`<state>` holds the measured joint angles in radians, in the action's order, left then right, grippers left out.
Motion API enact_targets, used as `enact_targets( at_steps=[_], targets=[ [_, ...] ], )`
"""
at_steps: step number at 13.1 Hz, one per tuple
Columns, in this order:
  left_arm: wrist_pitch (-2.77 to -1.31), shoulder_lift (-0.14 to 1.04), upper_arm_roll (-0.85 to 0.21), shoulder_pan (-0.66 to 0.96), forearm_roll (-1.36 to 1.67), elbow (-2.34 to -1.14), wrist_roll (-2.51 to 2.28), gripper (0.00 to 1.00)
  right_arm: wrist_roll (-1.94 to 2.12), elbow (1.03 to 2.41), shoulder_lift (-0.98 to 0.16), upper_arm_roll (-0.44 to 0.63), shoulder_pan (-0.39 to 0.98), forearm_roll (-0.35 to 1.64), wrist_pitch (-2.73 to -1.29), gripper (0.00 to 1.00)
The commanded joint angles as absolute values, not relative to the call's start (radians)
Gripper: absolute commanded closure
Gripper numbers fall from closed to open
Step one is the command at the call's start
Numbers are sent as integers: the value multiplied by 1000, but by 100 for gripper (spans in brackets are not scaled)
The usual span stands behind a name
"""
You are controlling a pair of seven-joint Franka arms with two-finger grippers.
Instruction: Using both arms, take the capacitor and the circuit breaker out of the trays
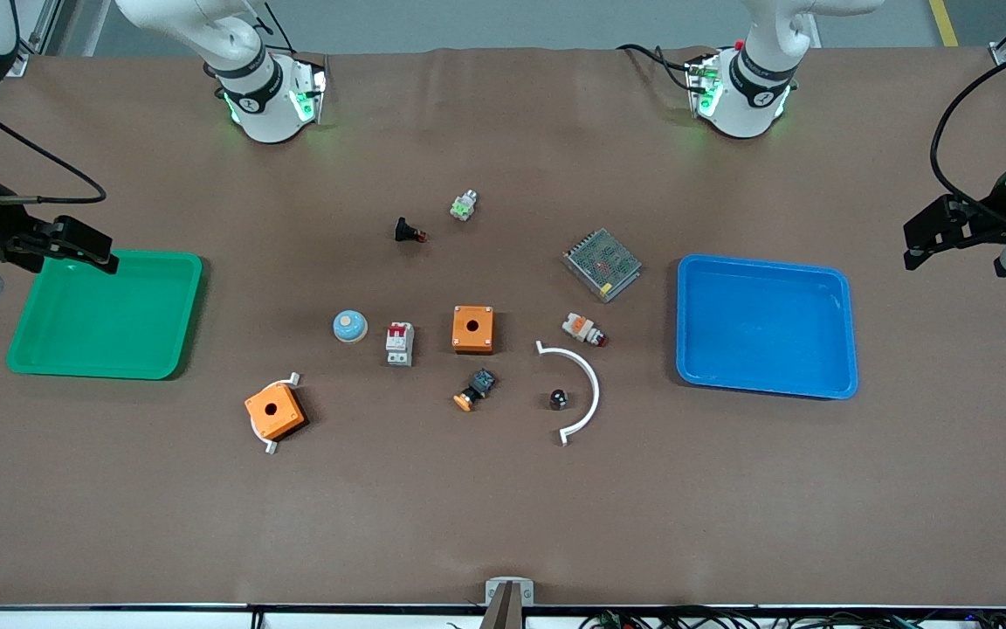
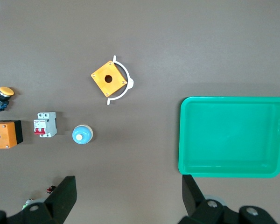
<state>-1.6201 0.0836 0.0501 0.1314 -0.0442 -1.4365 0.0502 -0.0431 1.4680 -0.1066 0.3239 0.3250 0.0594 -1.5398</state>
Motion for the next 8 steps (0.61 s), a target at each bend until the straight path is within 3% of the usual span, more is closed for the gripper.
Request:
enact_targets(
  at_steps=[1,8],
  targets=[
    [-1598,97,48,120,-11,-1405,58,0,-28,1500,-80,301,287,38,-1560,0],
    [-1598,95,52,118,3,-1405,60,0,54,1541,-43,48,0,40,-1569,0]
  ],
)
